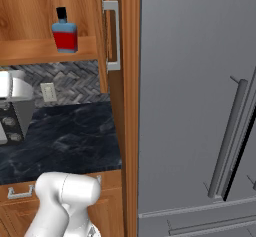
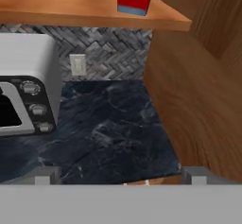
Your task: Open the cabinet directly in front. Then move the liquor and the mug to the dining counter with the jar on it.
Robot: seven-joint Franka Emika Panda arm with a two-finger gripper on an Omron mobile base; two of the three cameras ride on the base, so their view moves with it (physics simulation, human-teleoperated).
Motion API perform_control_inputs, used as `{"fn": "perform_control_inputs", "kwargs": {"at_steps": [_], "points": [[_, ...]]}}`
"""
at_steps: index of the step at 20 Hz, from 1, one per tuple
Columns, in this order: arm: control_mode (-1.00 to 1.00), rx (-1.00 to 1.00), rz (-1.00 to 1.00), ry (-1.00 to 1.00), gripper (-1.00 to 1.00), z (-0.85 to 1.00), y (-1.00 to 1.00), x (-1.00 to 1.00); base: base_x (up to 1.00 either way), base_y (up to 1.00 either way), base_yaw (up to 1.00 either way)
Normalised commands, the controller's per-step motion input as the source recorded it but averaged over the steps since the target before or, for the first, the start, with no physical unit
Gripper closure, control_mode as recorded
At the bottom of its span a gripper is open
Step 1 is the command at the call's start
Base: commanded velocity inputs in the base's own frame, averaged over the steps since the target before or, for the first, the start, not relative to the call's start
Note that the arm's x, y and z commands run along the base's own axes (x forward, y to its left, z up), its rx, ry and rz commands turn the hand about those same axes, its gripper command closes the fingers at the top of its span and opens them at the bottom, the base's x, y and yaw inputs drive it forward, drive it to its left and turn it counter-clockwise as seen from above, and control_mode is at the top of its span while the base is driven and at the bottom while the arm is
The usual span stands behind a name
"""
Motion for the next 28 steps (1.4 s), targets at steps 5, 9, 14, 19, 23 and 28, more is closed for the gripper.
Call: {"fn": "perform_control_inputs", "kwargs": {"at_steps": [5, 9, 14, 19, 23, 28], "points": [[-1.00, 0.02, 0.00, -0.06, -1.00, 0.89, 0.00, 0.01, 0.00, 0.00, 0.00], [-1.00, 0.00, 0.00, -0.11, -1.00, 0.79, 0.00, 0.00, 0.00, 0.00, 0.00], [-1.00, 0.00, 0.00, -0.23, -1.00, 0.49, 0.00, 0.07, 0.00, 0.00, 0.00], [-1.00, 0.00, 0.00, -0.13, -1.00, 0.04, 0.00, 0.10, 0.00, 0.00, 0.00], [-1.00, 0.00, 0.00, -0.09, -1.00, -0.04, 0.00, 0.34, 0.00, 0.00, 0.00], [-1.00, 0.00, 0.00, -0.01, -1.00, -0.03, 0.00, 0.49, 0.00, 0.00, 0.00]]}}
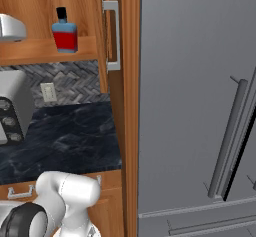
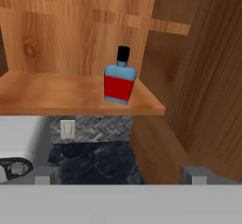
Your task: Open the cabinet directly in front. Then move the liquor and the mug to the dining counter with the jar on it.
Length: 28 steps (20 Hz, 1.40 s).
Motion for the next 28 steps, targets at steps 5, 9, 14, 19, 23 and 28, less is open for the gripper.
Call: {"fn": "perform_control_inputs", "kwargs": {"at_steps": [5, 9, 14, 19, 23, 28], "points": [[-1.00, 0.00, 0.00, 0.00, -1.00, 0.00, 0.00, 0.52, 0.00, 0.00, 0.00], [-1.00, 0.01, 0.00, 0.00, -1.00, 0.00, 0.00, 0.55, 0.00, 0.00, 0.00], [-1.00, 0.04, -0.01, -0.04, -1.00, 0.00, 0.00, 0.42, 0.00, 0.00, 0.00], [-1.00, 0.08, -0.07, -0.01, -1.00, 0.00, 0.00, 0.22, 0.00, 0.00, 0.00], [-1.00, 0.10, -0.09, 0.00, -1.00, 0.00, 0.00, 0.14, 0.00, 0.00, 0.00], [-1.00, 0.07, -0.07, 0.00, -1.00, 0.00, 0.01, 0.18, 0.00, 0.00, 0.00]]}}
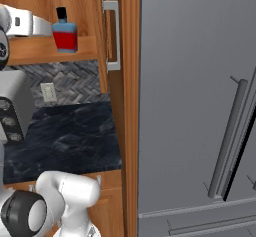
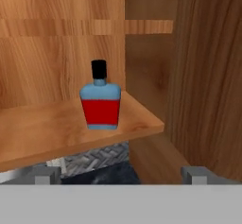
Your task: Open the cabinet directly in front. Then move the liquor and the mug to the dining counter with the jar on it.
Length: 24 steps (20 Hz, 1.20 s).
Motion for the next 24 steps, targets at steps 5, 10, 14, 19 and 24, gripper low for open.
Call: {"fn": "perform_control_inputs", "kwargs": {"at_steps": [5, 10, 14, 19, 24], "points": [[-1.00, 0.00, 0.00, 0.00, -1.00, 0.00, 0.05, 0.35, 0.00, 0.00, 0.00], [-1.00, 0.00, 0.00, 0.00, -1.00, 0.00, 0.07, 0.44, 0.00, 0.00, 0.00], [-1.00, 0.01, 0.00, 0.00, -1.00, 0.00, 0.11, 0.48, 0.00, 0.00, 0.00], [-1.00, 0.01, 0.00, 0.00, -1.00, 0.00, 0.12, 0.49, 0.00, 0.00, 0.00], [-1.00, 0.02, 0.00, 0.01, -1.00, 0.00, 0.11, 0.42, 0.00, 0.00, 0.00]]}}
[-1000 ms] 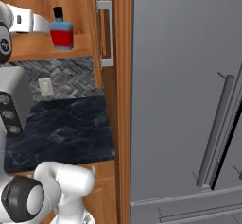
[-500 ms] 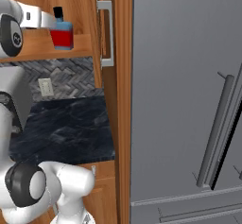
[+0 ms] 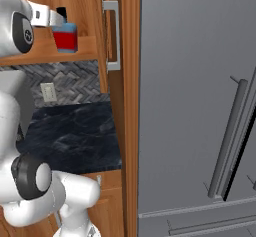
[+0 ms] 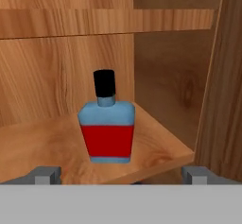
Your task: Open the cabinet directly in front. Then move the liquor and the mug to the dining counter with the jar on it.
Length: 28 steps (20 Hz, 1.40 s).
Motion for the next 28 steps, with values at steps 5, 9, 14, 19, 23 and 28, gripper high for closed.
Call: {"fn": "perform_control_inputs", "kwargs": {"at_steps": [5, 9, 14, 19, 23, 28], "points": [[-1.00, 0.00, 0.00, 0.00, -1.00, 0.00, 0.06, 0.37, 0.00, 0.00, 0.00], [-1.00, 0.00, 0.00, 0.00, -1.00, 0.00, 0.06, 0.34, 0.00, 0.00, 0.00], [-1.00, 0.00, 0.00, 0.00, -1.00, 0.00, 0.06, 0.26, 0.00, 0.00, 0.00], [-1.00, 0.00, 0.00, 0.01, -1.00, 0.00, 0.04, 0.24, 0.00, 0.00, 0.00], [-1.00, 0.00, 0.00, 0.00, -1.00, 0.00, 0.04, 0.26, 0.00, 0.00, 0.00], [-1.00, 0.00, 0.00, 0.00, -1.00, 0.00, 0.04, 0.27, 0.00, 0.00, 0.00]]}}
